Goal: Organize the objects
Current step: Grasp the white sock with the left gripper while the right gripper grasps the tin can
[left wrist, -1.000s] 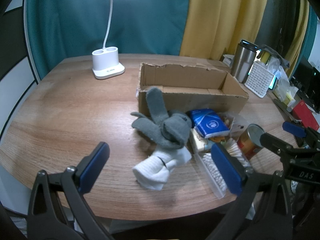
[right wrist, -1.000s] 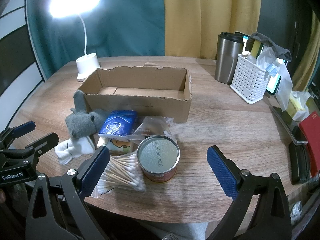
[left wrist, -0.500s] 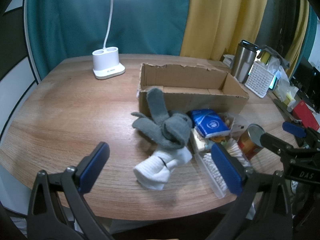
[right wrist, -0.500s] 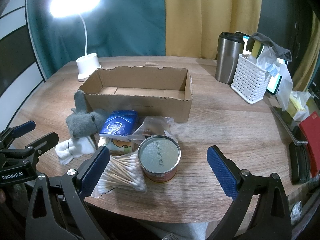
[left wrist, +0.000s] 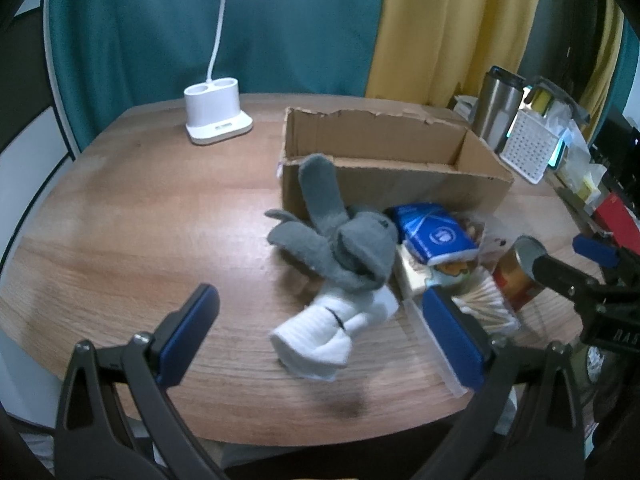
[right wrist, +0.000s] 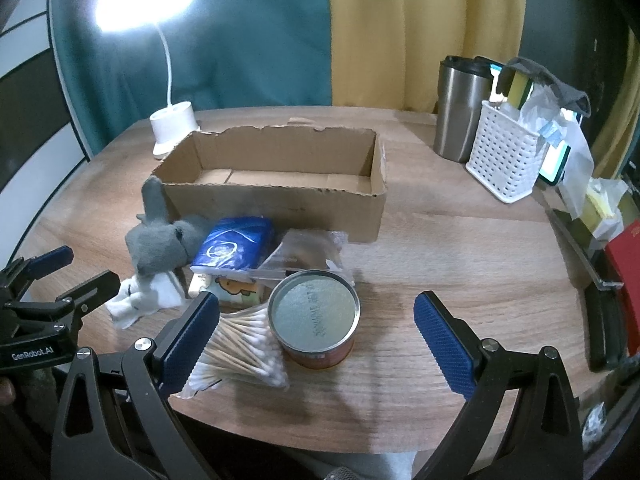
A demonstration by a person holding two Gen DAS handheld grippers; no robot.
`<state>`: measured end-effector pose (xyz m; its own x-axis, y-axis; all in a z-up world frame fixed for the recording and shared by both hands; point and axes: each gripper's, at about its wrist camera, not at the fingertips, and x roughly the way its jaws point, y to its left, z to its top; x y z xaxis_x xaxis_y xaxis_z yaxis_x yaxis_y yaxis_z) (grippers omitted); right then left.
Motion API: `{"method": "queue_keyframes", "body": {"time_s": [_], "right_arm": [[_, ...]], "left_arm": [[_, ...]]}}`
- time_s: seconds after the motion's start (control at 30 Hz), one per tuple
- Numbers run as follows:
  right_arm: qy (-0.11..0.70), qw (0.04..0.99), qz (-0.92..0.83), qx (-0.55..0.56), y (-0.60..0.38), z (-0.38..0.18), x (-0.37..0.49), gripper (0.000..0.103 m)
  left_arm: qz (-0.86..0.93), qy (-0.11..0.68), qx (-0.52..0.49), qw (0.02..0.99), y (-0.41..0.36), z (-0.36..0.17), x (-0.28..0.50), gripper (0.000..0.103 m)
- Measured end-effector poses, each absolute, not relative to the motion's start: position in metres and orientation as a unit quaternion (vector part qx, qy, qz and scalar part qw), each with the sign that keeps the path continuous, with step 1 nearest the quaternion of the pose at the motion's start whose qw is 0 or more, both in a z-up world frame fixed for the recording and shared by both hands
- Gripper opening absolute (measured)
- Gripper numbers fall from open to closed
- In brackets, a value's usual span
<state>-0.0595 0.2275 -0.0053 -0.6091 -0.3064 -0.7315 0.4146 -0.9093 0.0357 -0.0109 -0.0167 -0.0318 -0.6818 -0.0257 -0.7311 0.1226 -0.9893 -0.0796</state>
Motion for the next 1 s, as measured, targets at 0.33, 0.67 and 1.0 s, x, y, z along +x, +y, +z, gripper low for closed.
{"method": "queue_keyframes", "body": {"time_s": [0.33, 0.67, 1.0], "right_arm": [[0.066, 0.207, -0.888, 0.406, 0.227, -0.016, -0.072, 0.099], [0.066, 0.214, -0.878, 0.422, 0.221, -0.028, -0.079, 0.098], [0.067, 0.223, -0.87, 0.434, 0.22, -0.036, -0.078, 0.059]], "left_arm": [[-0.906, 0.056, 0.417, 0.041, -0.018, -0.049, -0.024, 0.102], [-0.894, 0.041, 0.446, 0.019, -0.012, -0.073, -0.037, 0.079], [-0.895, 0.049, 0.443, -0.017, -0.008, -0.072, -0.032, 0.049]]}}
